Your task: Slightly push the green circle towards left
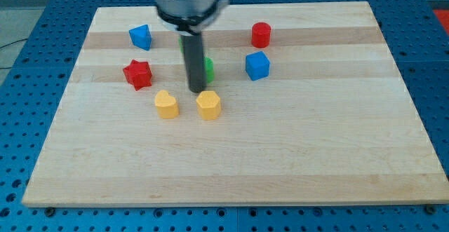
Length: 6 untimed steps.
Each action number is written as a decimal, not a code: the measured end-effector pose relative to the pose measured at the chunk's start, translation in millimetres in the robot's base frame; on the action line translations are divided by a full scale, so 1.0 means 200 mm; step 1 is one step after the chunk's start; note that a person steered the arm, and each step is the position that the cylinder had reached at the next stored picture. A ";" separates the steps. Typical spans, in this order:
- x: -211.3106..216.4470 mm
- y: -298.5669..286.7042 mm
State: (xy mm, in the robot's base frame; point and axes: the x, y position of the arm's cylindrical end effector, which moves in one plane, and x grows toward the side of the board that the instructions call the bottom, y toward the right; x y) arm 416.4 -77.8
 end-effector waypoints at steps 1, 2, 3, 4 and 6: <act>0.00 0.02; 0.06 0.31; -0.10 0.31; -0.16 0.21; -0.14 0.15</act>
